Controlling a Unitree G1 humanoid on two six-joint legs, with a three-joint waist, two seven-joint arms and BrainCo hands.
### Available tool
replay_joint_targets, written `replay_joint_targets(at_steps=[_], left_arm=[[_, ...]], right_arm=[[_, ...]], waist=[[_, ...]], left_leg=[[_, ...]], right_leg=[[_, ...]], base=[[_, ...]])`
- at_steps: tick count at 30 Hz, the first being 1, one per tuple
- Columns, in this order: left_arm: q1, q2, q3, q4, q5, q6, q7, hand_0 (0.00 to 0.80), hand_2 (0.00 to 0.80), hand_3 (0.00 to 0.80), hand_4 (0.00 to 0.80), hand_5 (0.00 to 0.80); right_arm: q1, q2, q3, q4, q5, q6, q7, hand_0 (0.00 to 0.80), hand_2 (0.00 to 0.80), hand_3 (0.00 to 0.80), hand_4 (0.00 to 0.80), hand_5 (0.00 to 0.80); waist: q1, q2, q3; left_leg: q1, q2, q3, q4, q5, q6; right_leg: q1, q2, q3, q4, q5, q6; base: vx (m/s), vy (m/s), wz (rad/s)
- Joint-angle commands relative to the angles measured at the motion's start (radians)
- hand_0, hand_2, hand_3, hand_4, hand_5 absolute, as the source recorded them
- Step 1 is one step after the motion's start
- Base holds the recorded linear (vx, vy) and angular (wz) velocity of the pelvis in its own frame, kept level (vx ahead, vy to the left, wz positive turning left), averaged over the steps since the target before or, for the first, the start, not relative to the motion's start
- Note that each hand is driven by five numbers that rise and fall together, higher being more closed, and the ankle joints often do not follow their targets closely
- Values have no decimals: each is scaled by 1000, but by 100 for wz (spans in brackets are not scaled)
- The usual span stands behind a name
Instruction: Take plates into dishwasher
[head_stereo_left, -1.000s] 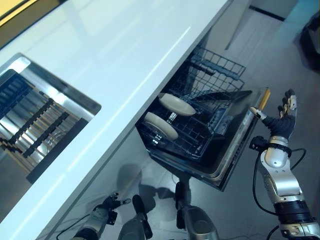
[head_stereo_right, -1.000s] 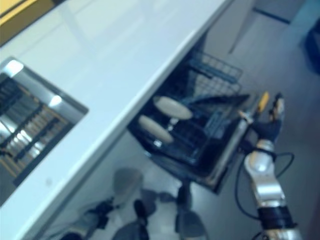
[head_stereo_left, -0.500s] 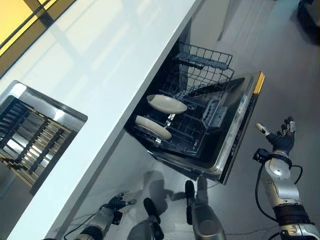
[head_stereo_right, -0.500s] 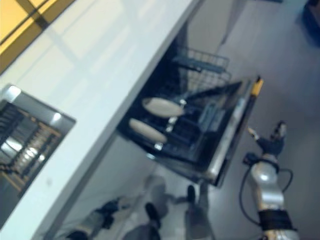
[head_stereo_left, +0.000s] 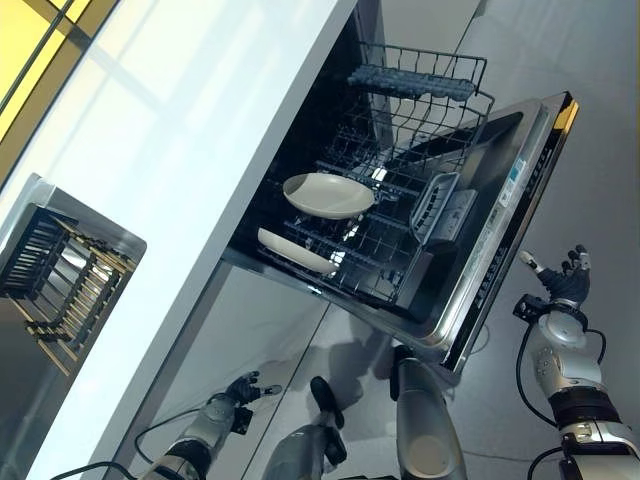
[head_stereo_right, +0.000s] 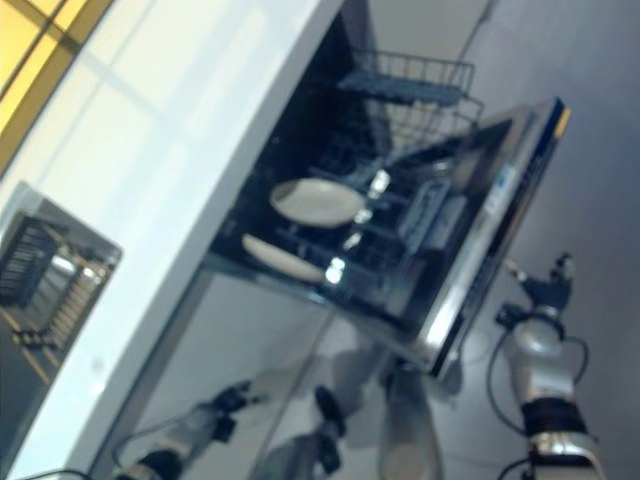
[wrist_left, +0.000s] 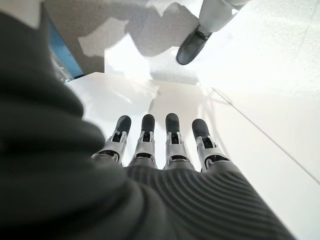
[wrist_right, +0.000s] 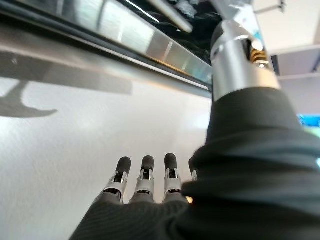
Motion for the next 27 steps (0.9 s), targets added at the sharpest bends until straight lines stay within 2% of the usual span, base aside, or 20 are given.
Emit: replay_joint_targets(at_steps=[1,6,14,19,27], left_arm=[[6,35,0,-18,-25,8,-10,0,0,0,0,0],[8,39,0,-38,-13,19,-14,0,0,0,0,0],[17,56,15,-73,21,45,-21,0,0,0,0,0],[20,66,23,-78,30,47,-21,0,0,0,0,0],[37,68,25,-92,38,60,-21,0,0,0,0,0]], right_arm=[[-56,-25,27,30,13,15,71,0,0,0,0,0],[-77,-15,62,67,13,49,189,0,0,0,0,0],[-79,21,153,27,-4,108,498,0,0,0,0,0],[-80,30,189,9,20,136,594,0,0,0,0,0],[-97,36,205,-4,11,143,632,0,0,0,0,0]], waist=[[17,-53,2],[29,-59,7],[50,-84,14],[59,-102,18],[73,-106,17]], left_leg=[[-56,2,-30,18,-25,-15],[-65,4,-40,29,-13,-21],[-70,21,-33,39,14,-33],[-72,31,-27,49,23,-39],[-63,40,-22,43,42,-48]], right_leg=[[142,17,-41,-77,-134,-26],[136,13,-51,-53,-146,-32],[150,18,-81,-65,-146,-32],[160,22,-91,-65,-147,-30],[192,28,-109,-95,-139,-28]], base=[[6,-39,8],[-4,-33,8],[-8,-13,3],[0,0,0],[0,0,0]])
